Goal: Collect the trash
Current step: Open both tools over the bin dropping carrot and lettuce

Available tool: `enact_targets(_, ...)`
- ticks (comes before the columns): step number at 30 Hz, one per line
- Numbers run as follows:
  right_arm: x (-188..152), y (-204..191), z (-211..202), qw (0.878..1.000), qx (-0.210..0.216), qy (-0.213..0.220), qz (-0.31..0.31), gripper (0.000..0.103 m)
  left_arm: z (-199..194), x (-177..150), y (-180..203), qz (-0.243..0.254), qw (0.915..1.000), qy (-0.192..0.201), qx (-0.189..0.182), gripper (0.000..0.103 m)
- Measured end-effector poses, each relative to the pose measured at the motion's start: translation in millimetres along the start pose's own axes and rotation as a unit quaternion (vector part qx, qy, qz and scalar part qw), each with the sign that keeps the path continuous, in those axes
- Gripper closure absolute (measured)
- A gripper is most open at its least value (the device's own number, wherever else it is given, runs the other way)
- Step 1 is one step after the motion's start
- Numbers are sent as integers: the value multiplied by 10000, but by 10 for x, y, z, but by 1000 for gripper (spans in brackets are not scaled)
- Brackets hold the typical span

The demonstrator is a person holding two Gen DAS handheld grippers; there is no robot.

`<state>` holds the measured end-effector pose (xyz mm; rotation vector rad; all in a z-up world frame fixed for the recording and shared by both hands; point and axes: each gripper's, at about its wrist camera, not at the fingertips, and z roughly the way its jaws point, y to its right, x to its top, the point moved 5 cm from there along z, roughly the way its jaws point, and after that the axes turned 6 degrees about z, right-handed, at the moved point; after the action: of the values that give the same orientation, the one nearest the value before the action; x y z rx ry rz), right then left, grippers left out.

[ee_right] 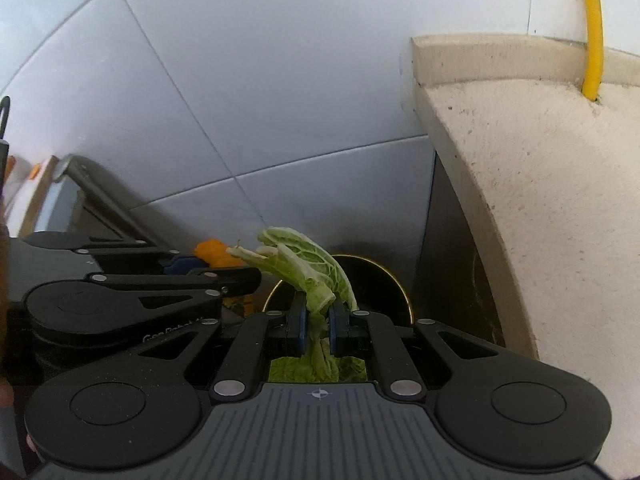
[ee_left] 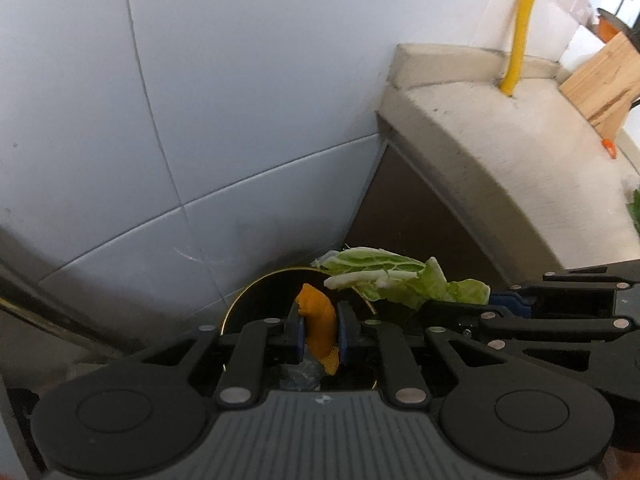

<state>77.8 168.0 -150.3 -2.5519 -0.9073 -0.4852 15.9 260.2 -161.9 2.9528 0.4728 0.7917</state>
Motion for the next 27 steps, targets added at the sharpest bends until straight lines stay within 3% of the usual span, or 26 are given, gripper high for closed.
enact_targets(7,5,107,269,9997,-90,-171,133,76,263,-50,-53,-122,9992,-378,101,82)
enact_targets(16,2,199,610,9987,-151,-316,364,75,371,-39,-109,-195,9983,-401,369,80)
enact_targets(20,12,181,493,9986,-499,-110,136,73,342,-19,-96,-141,9987,-286,399,79)
enact_targets(27,90,240,-9,9909,-1204,598,-53,58,184,27,-29,2,9995,85,318,79)
